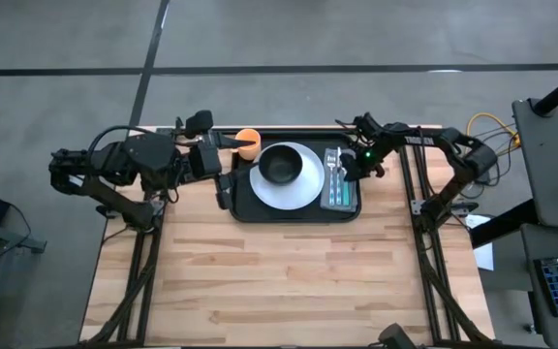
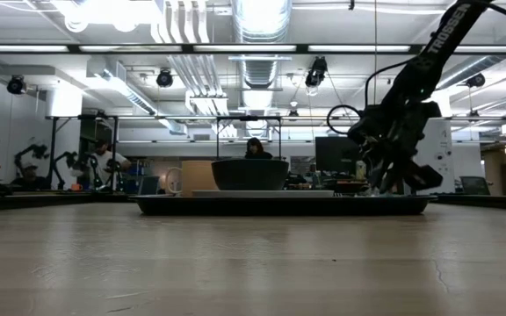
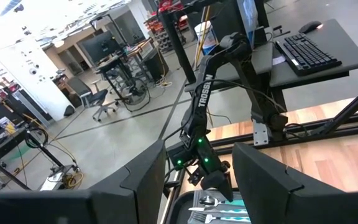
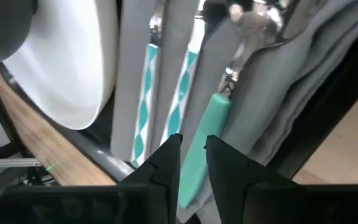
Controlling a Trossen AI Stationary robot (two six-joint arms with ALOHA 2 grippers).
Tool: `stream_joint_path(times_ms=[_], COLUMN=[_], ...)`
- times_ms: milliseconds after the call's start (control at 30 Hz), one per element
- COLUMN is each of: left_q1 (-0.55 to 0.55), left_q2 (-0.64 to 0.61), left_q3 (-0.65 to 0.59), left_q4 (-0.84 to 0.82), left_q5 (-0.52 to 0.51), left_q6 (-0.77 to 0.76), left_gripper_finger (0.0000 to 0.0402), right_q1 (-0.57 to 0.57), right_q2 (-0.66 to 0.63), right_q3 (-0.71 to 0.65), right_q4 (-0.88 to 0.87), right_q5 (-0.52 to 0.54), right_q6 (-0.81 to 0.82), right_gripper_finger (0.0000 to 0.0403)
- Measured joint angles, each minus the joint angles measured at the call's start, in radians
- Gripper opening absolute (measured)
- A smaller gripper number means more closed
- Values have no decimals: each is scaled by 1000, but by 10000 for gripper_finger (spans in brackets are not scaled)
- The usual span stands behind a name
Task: Set up tray
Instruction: Return to Home Position
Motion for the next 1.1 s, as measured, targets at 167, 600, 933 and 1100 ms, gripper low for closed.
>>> stream_joint_path(times_ms=[167, 600, 933, 1100], left_q1=[0, 9, 11, 12], left_q2=[-1, -45, -330, -550], left_q3=[0, -4, -313, -644], left_q4=[0, -140, -69, 178], left_q5=[1, -106, 47, 168], left_q6=[4, -240, -315, -318], left_gripper_finger=[167, 167, 167, 167], right_q1=[1, 474, 884, 891], right_q2=[-30, -423, -939, -1114], right_q3=[17, 66, -128, -264], right_q4=[-1, 110, 345, 350], right_q5=[-12, 427, 898, 908], right_q6=[14, 75, 162, 227], right_gripper_finger=[57, 22, 22, 22])
